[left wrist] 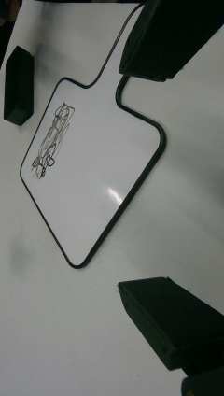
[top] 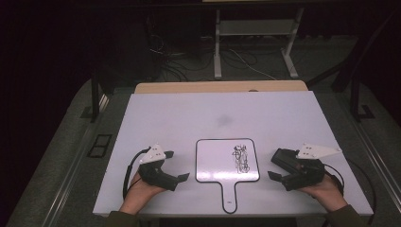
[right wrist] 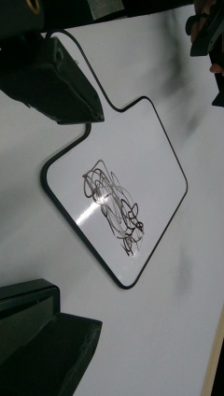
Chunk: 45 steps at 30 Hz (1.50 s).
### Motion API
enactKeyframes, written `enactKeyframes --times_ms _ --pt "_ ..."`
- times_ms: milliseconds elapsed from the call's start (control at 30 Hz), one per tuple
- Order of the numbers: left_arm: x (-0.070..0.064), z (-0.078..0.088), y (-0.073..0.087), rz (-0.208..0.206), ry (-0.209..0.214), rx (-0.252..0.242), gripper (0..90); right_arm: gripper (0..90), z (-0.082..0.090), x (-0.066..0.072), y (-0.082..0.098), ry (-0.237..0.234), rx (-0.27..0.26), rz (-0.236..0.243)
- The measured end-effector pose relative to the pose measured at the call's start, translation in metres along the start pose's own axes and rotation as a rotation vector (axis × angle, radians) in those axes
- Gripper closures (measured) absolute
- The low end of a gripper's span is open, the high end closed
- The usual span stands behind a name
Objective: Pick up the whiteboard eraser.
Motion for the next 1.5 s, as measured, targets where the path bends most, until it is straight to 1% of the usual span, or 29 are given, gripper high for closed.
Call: enactKeyframes --times_ms 100,233,400,533,567,633,700,800,967,1100,1133,1200,1267,1333,1367,1500 --pt "0.0 0.001 0.0 -0.005 0.002 -0.001 0.0 0.9 0.0 0.0 -0.001 -0.008 0.005 0.009" --pt "0.001 0.001 0.0 0.005 0.002 0.002 0.0 0.9 -0.001 -0.003 -0.002 -0.017 0.004 0.02" --pt "0.0 0.0 0.0 0.006 0.004 -0.004 0.0 0.9 0.0 -0.005 -0.004 -0.027 0.001 0.026" --pt "0.0 0.0 0.0 0.01 0.004 -0.005 0.0 0.9 0.0 -0.007 -0.004 -0.023 0.002 0.022" --pt "0.0 -0.001 0.0 0.012 0.002 -0.007 0.0 0.9 0.0 -0.009 -0.005 -0.015 -0.005 0.021" --pt "0.001 -0.001 0.0 0.012 0.003 -0.008 0.0 0.9 0.0 -0.01 -0.006 -0.011 -0.006 0.009" --pt "0.001 -0.002 -0.001 0.02 0.002 -0.009 0.0 0.9 0.0 -0.011 -0.006 -0.006 -0.004 0.009" --pt "0.0 -0.005 -0.002 0.015 0.006 -0.007 0.0 0.9 0.001 -0.016 -0.007 0.002 0.014 0.0" --pt "-0.001 -0.006 -0.001 0.016 0.01 -0.003 0.0 0.9 0.0 -0.021 -0.007 0.01 0.018 -0.004" --pt "-0.001 -0.005 -0.001 0.013 0.012 -0.003 0.0 0.9 0.0 -0.023 -0.008 0.01 0.024 -0.006" --pt "-0.001 -0.004 0.0 0.013 0.012 0.0 0.0 0.9 0.0 -0.023 -0.008 0.008 0.035 0.001" --pt "-0.001 -0.004 0.0 0.009 0.011 -0.003 0.0 0.9 -0.001 -0.023 -0.009 0.005 0.04 0.006" --pt "-0.001 -0.003 0.001 0.007 0.014 -0.002 0.0 0.9 -0.001 -0.024 -0.011 0.009 0.066 0.008" --pt "-0.001 -0.001 0.001 0.007 0.011 -0.004 0.0 1.0 -0.001 -0.026 -0.013 0.012 0.068 0.017" --pt "-0.001 -0.001 0.001 0.007 0.011 -0.004 0.0 1.0 -0.001 -0.026 -0.015 0.014 0.068 0.014" --pt "0.0 -0.001 0.001 0.006 0.008 -0.005 0.0 1.0 -0.001 -0.03 -0.018 0.008 0.075 0.02"
Point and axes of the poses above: each handheld gripper's, and its own axes: z roughly backward along the jaws, y roughly out of its underside, x roughly to its left, the point moved 3 cm from there along -z, roughly forward along the jaws, and after that the axes turned 15 degrees about -x, right-handed, at the moved point
